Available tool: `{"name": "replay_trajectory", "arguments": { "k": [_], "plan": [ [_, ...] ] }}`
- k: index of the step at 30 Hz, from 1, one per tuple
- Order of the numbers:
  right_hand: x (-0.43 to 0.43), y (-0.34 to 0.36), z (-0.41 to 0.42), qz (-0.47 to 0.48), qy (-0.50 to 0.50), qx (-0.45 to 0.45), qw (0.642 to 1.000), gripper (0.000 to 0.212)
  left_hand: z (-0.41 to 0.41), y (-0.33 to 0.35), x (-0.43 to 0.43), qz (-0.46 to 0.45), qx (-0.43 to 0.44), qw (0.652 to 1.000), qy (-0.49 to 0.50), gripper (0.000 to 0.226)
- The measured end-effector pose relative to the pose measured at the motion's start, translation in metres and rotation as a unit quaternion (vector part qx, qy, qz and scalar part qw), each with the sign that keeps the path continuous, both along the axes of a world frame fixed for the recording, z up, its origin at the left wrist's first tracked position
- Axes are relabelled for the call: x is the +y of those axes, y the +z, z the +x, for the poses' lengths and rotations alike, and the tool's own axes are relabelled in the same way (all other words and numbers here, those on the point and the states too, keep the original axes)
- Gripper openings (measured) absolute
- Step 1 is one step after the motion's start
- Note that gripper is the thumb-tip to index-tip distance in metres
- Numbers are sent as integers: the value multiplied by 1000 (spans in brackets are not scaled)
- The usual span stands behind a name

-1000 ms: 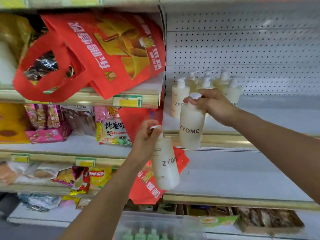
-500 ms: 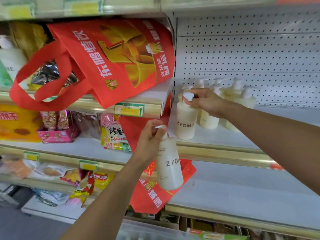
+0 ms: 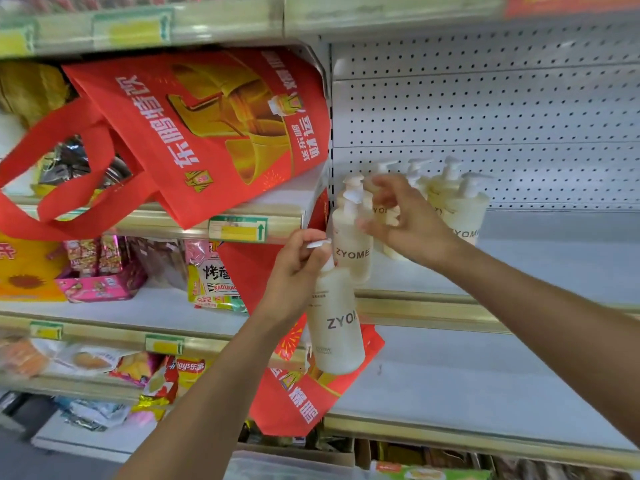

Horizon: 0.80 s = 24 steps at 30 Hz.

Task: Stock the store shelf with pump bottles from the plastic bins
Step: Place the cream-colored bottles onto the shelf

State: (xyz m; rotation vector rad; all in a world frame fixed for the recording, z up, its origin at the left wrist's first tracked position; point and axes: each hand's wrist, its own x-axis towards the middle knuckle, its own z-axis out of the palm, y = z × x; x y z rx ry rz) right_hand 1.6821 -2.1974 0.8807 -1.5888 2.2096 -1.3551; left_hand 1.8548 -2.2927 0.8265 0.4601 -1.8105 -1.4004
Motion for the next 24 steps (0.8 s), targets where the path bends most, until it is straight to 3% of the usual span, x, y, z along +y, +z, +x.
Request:
{"name": "replay_trajectory", "arguments": {
  "k": [4, 7, 11, 14, 18, 21, 24],
  "plan": [
    [44, -27, 21, 185, 128, -144, 964, 84, -15, 24, 10, -12, 12, 999, -38, 15],
    [49, -38, 24, 139, 157, -186, 960, 62, -33, 35, 22, -18, 40, 997, -64, 15],
    [53, -38, 12, 47, 78, -189, 978, 58, -55, 42, 28, -48, 58, 994, -80, 23],
    [55, -39, -8, 6, -14, -201, 979, 69, -65, 41, 15, -137, 50, 989, 11, 40],
    [43, -42, -31, -19, -124, -188, 974, 80, -75, 30, -4, -261, -53, 951, 156, 66],
    [32, -49, -40, -14, -153, -195, 969, 84, -88, 21, -10, -252, -143, 943, 161, 90],
    [24, -59, -43, -6, -157, -196, 968, 84, -96, 17, -16, -246, -172, 942, 149, 98]
  ]
}}
